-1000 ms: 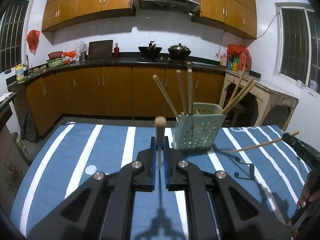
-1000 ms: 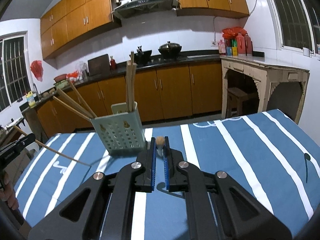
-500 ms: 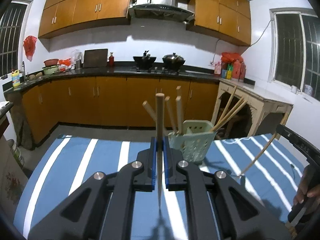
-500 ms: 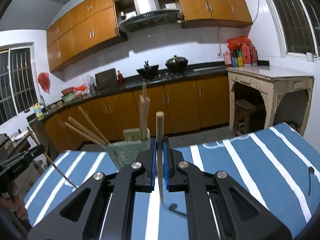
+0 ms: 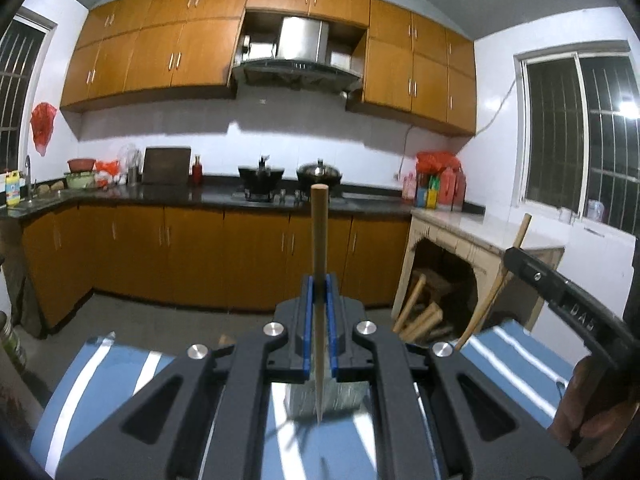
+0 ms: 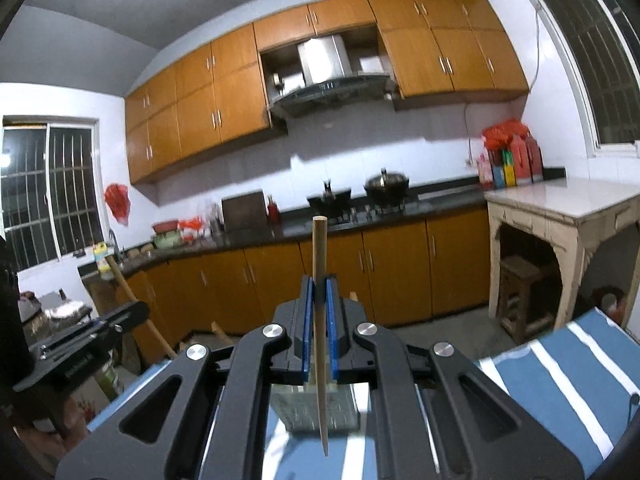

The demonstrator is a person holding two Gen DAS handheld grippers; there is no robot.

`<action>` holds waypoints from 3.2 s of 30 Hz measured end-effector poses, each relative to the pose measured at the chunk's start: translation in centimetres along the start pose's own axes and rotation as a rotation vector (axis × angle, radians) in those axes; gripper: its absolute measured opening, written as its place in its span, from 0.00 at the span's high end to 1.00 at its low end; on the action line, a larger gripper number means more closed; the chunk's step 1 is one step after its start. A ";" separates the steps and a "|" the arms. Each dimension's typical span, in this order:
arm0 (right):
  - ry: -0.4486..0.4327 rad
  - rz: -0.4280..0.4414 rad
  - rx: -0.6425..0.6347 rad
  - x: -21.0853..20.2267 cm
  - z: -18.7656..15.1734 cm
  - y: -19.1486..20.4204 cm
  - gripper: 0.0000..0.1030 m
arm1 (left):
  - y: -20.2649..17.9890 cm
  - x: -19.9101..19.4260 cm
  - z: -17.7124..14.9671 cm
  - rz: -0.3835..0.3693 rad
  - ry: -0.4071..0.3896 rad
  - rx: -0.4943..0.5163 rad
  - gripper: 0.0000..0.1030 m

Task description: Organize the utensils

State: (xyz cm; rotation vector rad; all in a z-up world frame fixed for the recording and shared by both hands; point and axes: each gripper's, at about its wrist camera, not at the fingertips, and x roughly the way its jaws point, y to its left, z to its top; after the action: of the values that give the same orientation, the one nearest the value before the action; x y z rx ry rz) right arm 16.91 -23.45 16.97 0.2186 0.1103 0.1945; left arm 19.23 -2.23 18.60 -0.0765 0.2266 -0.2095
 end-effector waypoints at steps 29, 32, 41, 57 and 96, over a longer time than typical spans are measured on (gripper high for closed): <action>-0.016 -0.046 0.017 9.5 -3.8 -0.1 0.93 | 1.1 12.0 -0.7 0.076 0.021 -0.043 0.93; -0.004 -0.044 0.017 9.8 -4.1 0.1 0.93 | 1.1 12.4 -1.1 0.075 0.029 -0.042 0.93; 0.022 -0.037 0.011 8.9 -4.5 -0.4 0.61 | 1.6 12.1 -1.9 0.089 0.061 -0.038 0.75; 0.049 -0.031 0.019 1.4 -4.9 -1.0 0.51 | 2.9 3.9 -3.2 0.135 0.059 -0.024 0.61; 0.219 -0.088 -0.142 -12.7 -17.6 2.2 0.02 | 1.8 -14.4 -18.8 0.212 0.096 0.108 0.04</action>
State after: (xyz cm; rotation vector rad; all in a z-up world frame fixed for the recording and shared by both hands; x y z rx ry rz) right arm 1.84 -20.36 1.49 0.0496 0.3220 0.1374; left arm 1.56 1.59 3.29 0.0653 0.3160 -0.0145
